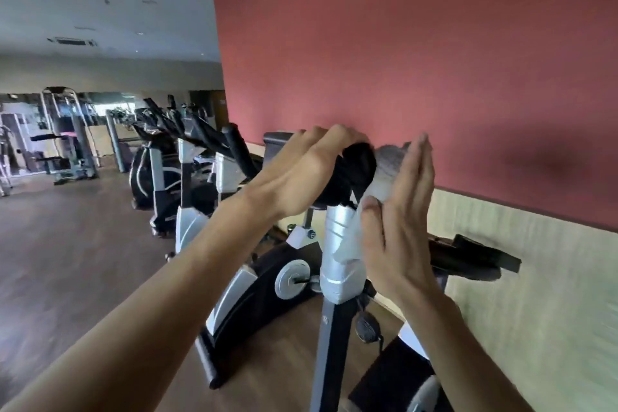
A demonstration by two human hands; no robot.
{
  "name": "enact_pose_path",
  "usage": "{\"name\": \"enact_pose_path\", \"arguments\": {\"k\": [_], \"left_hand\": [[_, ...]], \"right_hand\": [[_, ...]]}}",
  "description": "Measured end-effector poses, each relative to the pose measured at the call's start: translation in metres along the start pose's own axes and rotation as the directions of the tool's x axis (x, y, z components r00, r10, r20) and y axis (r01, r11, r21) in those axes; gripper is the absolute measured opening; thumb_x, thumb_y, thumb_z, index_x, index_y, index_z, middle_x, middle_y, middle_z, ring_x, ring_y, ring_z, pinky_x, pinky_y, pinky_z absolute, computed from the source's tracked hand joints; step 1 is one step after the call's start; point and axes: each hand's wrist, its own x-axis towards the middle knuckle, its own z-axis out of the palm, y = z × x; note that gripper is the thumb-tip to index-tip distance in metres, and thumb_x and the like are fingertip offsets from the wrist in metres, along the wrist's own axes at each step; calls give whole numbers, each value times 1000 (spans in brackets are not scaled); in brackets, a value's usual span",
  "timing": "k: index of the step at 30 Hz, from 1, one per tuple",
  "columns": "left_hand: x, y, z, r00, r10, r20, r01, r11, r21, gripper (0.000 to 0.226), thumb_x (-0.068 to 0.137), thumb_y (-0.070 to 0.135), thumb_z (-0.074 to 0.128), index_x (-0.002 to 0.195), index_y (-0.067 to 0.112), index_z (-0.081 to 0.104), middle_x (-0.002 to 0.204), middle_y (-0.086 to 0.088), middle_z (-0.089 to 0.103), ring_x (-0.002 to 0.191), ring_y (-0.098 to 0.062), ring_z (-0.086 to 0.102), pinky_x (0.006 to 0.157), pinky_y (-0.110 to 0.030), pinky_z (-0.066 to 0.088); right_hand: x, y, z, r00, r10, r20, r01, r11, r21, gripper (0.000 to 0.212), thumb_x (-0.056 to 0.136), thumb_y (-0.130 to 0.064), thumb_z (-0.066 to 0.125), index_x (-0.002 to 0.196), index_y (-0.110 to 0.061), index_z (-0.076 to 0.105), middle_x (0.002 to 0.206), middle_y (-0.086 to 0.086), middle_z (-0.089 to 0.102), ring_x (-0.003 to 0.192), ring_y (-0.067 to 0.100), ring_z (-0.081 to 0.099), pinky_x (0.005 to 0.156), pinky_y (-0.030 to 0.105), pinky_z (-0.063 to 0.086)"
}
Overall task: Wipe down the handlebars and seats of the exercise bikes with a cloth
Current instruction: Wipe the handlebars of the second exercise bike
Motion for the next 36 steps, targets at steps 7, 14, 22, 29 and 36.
{"name": "enact_pose_path", "arguments": {"k": [7,14,22,29,36], "left_hand": [[-4,-4,-2,996,75,47,-71,995,-72,62,92,41,26,107,3,71,98,-10,75,82,-38,58,64,-24,46],[6,-3,-13,998,14,65,-14,1000,-5,66,86,53,24,110,16,73,115,-10,74,105,-32,67,89,-37,55],[36,-33,-29,947,245,208,-251,968,0,61,98,61,19,122,42,72,149,7,56,135,-16,50,95,-5,31],[72,-95,-15,692,668,274,-573,739,-353,62,89,39,21,142,43,52,158,15,44,146,6,33,121,-33,29],[104,-112,0,466,839,281,-672,542,-505,58,98,31,21,151,32,45,161,9,39,150,4,27,124,-22,18]], "right_hand": [[-16,45,-24,988,-113,103,133,970,-203,91,94,-63,56,158,-9,20,156,13,36,146,24,39,114,47,42],[11,-4,23,940,-169,-297,31,908,-417,87,98,-54,58,151,10,30,153,29,37,145,41,38,114,54,39],[-28,19,33,921,-266,-284,0,730,-683,80,105,-44,55,151,11,19,157,32,26,151,42,24,120,56,32],[16,-17,58,822,-294,-488,-181,678,-713,84,106,-54,39,152,14,22,159,32,26,151,42,26,118,59,32],[-27,5,73,829,-214,-517,-337,546,-767,79,103,-46,48,157,-5,8,164,19,10,156,28,6,126,49,19]]}}
